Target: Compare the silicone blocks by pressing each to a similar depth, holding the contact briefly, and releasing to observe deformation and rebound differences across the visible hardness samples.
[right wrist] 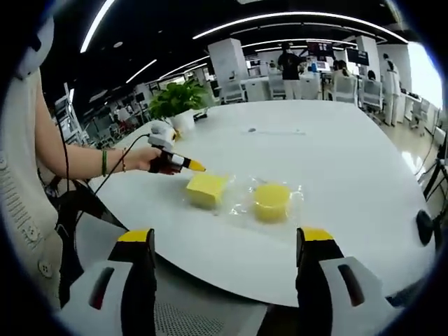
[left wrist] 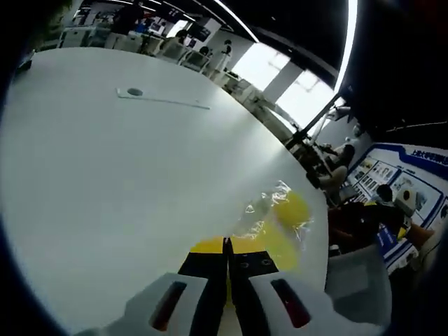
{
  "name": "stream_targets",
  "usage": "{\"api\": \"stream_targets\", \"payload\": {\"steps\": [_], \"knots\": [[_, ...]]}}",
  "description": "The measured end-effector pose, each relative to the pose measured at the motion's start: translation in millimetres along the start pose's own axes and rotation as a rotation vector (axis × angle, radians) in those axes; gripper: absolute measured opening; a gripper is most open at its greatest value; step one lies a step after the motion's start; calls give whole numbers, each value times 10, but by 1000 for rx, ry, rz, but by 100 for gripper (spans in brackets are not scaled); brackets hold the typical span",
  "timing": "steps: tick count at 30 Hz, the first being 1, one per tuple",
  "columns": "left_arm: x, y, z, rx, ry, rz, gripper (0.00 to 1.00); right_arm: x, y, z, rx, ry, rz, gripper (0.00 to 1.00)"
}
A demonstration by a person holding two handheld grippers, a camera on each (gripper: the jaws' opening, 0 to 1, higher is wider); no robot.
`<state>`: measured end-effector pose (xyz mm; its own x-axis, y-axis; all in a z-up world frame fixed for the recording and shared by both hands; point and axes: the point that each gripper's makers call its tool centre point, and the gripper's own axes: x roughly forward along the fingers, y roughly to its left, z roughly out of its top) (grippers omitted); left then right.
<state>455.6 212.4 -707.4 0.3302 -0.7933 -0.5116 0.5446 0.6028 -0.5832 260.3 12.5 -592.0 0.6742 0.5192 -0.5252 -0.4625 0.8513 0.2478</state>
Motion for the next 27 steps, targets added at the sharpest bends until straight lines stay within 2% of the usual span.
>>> {"api": "stream_targets", "payload": {"steps": [4, 5, 12, 13, 15, 17, 21, 24, 27], "knots": [[28, 92, -66, 3, 23, 7, 0, 27, -9, 18, -5, 7, -4, 76], [25, 109, -43, -23, 8, 4, 0, 33, -5, 30, -6, 4, -2, 76], [19, 172, -30, -60, -13, -7, 0, 80, -4, 55, -12, 8, 6, 75], [11, 183, -24, -62, -19, -2, 3, 87, -1, 63, -16, 6, 8, 75], [-15, 278, -17, -73, -29, 51, 13, 96, 5, 69, -16, 5, 13, 75], [-62, 330, -16, -71, -36, 83, 23, 98, 15, 73, -18, 3, 19, 75], [-240, 308, 73, -69, -86, 113, 24, 98, 25, 85, -26, -5, 24, 75], [-410, 273, 153, -53, -135, 150, 29, 93, 30, 111, -27, -21, 29, 75], [-616, 119, 199, -39, -195, 171, 31, 86, 42, 126, -33, -36, 41, 73]]}}
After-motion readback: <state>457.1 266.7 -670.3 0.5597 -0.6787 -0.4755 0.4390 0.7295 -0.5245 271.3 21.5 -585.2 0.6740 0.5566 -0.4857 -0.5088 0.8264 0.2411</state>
